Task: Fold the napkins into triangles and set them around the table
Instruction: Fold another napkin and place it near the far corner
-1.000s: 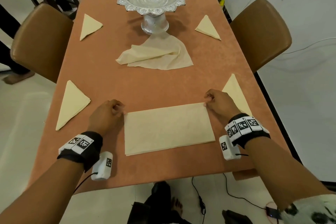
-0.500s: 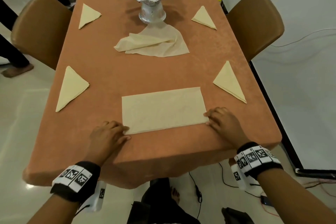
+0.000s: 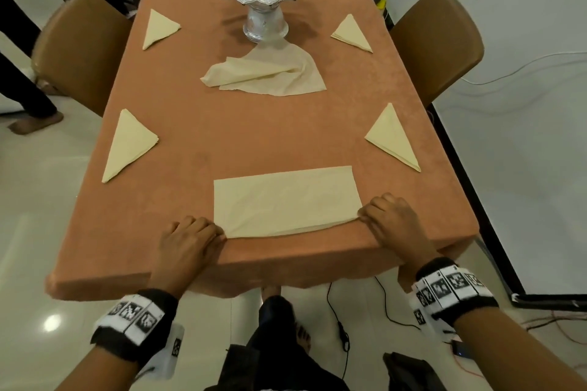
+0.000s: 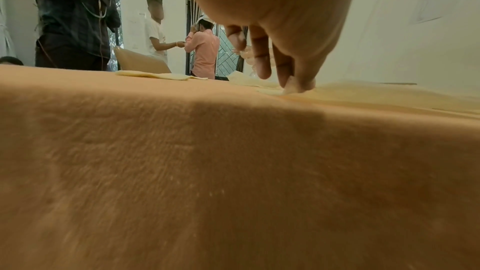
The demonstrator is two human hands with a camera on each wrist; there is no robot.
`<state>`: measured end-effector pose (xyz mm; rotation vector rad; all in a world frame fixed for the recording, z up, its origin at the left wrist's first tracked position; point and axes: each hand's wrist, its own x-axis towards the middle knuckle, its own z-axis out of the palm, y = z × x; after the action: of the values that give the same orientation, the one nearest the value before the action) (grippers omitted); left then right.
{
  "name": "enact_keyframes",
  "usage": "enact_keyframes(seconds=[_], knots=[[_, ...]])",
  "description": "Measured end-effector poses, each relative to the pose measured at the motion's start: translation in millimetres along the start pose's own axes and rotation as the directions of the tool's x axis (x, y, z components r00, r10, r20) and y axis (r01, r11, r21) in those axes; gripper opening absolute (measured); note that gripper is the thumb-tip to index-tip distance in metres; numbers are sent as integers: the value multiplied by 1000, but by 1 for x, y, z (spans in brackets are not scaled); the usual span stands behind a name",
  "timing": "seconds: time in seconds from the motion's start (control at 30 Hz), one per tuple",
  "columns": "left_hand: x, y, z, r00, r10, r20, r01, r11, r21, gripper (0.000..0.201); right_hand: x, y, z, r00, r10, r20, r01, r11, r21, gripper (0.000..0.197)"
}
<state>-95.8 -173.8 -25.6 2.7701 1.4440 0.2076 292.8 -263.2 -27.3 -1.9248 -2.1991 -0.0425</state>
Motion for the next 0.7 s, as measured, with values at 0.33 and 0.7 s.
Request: enact_keyframes(seconds=[0.33,0.7], knots=[[-38,38,-2,993,-113,17,114,991,-70,52,-48,-22,-4,990,86,-110,-88,996,-10,27],[43,98,37,929,-247,274,301,938,-173,71,50,-131,40,917,237,321,-290,948,128,55]])
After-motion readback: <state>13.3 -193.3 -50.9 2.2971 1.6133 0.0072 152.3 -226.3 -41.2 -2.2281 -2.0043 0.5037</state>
